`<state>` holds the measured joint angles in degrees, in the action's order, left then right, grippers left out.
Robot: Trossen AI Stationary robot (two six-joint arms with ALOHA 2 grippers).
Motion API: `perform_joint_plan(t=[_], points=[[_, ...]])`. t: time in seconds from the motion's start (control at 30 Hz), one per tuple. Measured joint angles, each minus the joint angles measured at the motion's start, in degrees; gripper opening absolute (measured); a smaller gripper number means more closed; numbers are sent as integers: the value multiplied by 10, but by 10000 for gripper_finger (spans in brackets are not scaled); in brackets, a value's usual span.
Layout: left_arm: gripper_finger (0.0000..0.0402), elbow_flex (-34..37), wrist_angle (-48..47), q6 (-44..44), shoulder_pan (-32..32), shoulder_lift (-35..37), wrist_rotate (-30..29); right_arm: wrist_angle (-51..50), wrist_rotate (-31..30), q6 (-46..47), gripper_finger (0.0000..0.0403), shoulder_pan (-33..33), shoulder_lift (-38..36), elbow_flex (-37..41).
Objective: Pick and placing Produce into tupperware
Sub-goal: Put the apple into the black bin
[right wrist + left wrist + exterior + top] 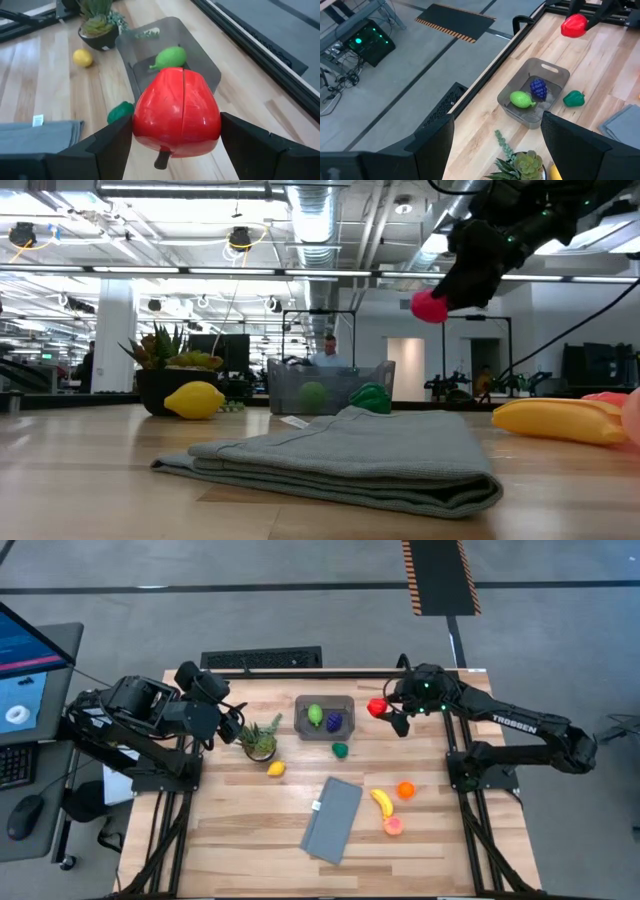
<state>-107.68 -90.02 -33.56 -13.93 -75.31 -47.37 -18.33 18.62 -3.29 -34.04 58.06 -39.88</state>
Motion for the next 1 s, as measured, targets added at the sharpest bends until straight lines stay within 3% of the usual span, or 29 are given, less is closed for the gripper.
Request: perform_joint_plan(t=[0.7, 1.0], points=[[288, 0, 0, -3, 0, 0, 0, 77, 8, 19, 311, 26, 2, 0], [288, 0, 0, -4, 0, 0, 0, 102, 8, 26, 311, 49, 37, 0]])
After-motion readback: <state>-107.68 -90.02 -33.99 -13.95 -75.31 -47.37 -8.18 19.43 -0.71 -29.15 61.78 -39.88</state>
